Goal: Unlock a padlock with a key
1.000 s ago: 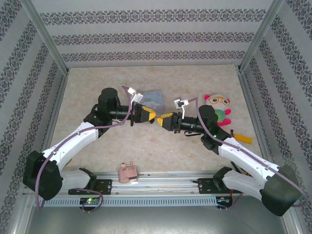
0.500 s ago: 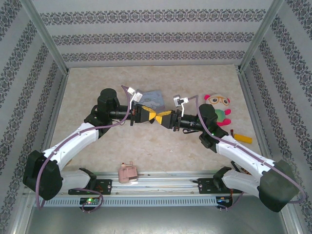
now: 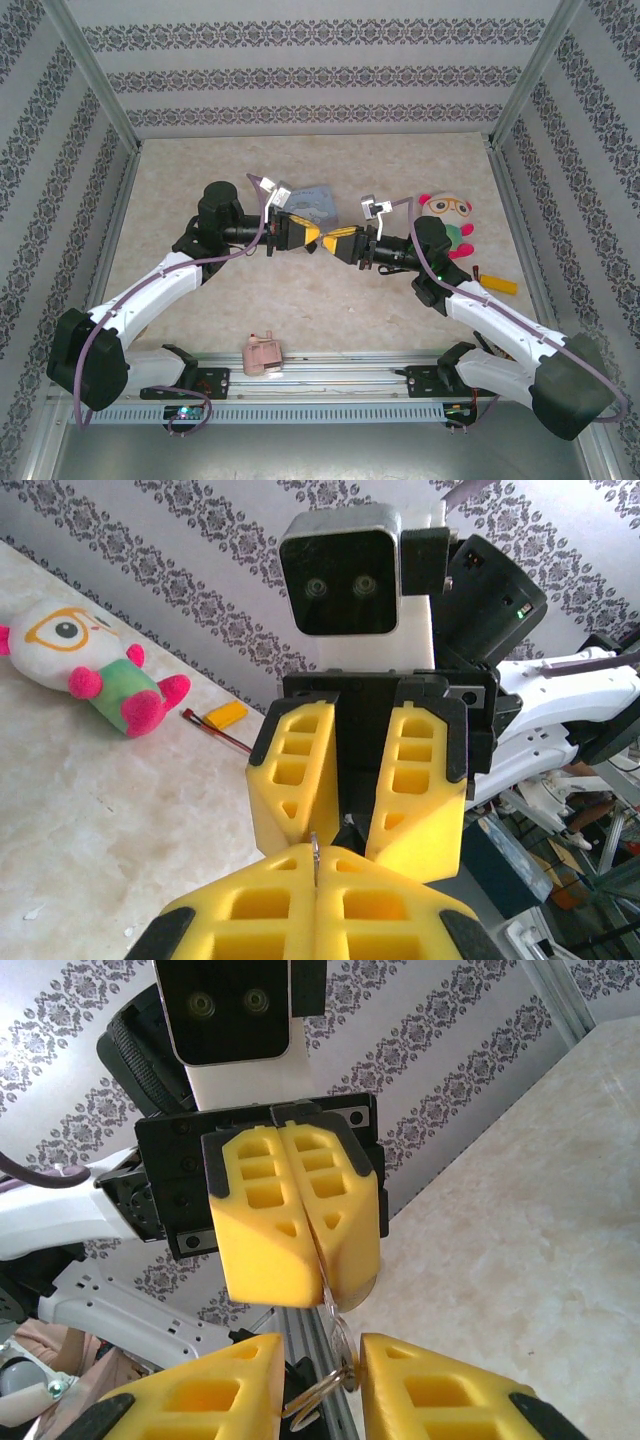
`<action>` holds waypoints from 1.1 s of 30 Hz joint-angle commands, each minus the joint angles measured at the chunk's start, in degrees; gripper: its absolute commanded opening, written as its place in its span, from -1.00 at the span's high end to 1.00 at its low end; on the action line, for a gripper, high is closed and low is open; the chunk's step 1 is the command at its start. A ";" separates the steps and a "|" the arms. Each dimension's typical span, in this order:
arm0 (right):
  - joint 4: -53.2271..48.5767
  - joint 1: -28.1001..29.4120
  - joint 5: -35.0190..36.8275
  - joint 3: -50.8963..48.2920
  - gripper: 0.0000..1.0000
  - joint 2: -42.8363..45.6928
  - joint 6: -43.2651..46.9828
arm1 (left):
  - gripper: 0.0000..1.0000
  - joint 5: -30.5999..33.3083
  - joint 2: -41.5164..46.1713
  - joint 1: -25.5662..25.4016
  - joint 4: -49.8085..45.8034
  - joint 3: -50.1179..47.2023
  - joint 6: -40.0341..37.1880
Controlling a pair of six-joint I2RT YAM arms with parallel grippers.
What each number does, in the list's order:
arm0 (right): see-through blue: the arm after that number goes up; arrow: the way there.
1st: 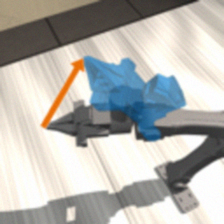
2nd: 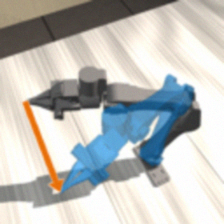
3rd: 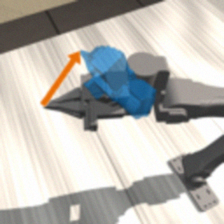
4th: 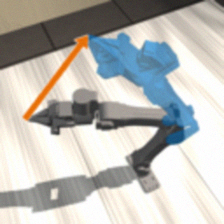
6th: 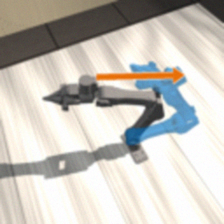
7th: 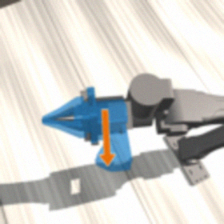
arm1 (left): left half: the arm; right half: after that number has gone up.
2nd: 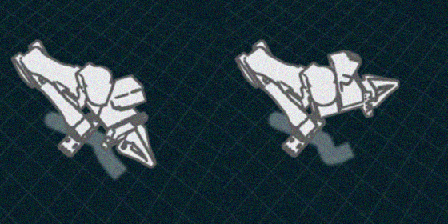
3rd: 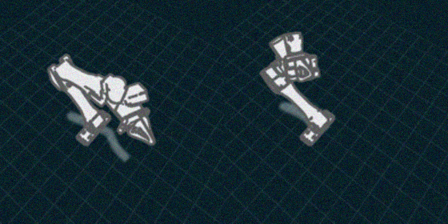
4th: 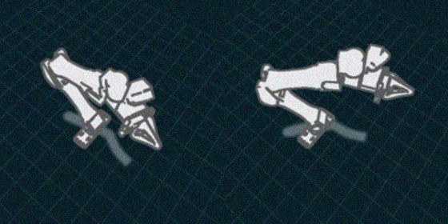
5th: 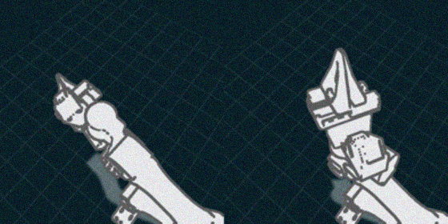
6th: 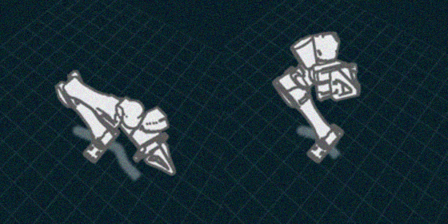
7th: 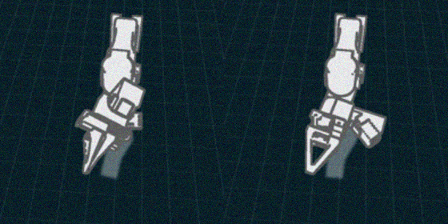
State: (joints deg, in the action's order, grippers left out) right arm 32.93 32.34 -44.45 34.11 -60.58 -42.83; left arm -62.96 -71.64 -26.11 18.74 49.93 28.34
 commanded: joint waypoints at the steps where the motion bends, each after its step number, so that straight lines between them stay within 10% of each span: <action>1: 2.71 -0.78 -0.58 -0.62 0.45 0.61 -0.41 | 1.00 -0.91 0.66 0.88 4.59 -0.63 1.52; 33: 6.52 -0.70 -1.87 0.59 0.62 -1.82 -2.14 | 1.00 -2.16 -0.57 1.13 8.23 -1.24 4.67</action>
State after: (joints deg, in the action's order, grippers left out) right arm 36.38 31.97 -44.71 34.11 -62.06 -44.86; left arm -63.46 -71.77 -25.74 23.49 49.34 32.32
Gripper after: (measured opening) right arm 0.188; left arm 0.041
